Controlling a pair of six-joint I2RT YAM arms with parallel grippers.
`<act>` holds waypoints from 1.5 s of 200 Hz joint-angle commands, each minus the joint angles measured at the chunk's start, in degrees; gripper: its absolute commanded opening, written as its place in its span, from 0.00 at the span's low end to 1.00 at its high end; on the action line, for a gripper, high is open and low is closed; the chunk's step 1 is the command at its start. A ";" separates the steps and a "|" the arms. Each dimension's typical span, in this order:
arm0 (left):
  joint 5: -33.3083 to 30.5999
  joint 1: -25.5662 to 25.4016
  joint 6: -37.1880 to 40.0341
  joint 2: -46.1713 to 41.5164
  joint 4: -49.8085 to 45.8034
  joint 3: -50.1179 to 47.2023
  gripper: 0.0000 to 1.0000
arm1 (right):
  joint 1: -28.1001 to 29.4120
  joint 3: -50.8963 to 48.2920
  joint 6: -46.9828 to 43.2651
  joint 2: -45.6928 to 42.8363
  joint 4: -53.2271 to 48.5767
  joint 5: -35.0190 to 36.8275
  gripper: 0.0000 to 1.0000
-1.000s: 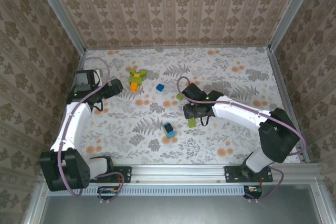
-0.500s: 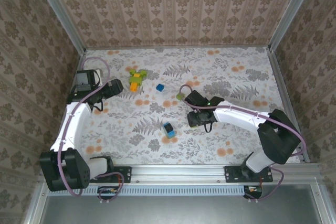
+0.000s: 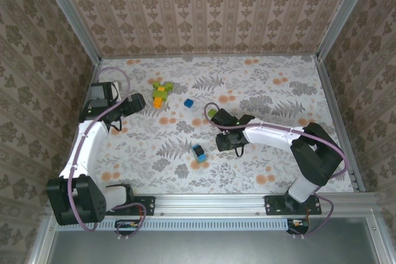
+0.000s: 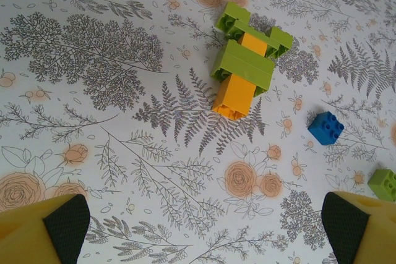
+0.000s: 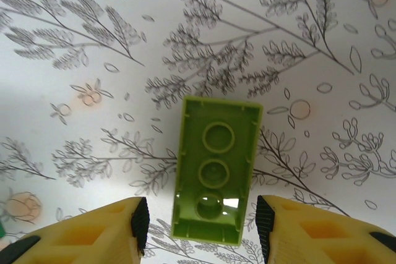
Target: Assemble a carrot with lego
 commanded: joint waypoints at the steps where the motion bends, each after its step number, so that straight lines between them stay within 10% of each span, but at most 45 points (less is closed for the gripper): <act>1: -0.50 -0.38 1.25 0.27 -0.73 0.72 1.00 | 0.52 2.28 0.50 0.44 0.31 -0.65 0.51; 300: -0.38 -0.36 1.28 0.33 -0.62 0.87 1.00 | -0.61 2.49 -0.12 6.66 0.35 2.01 0.55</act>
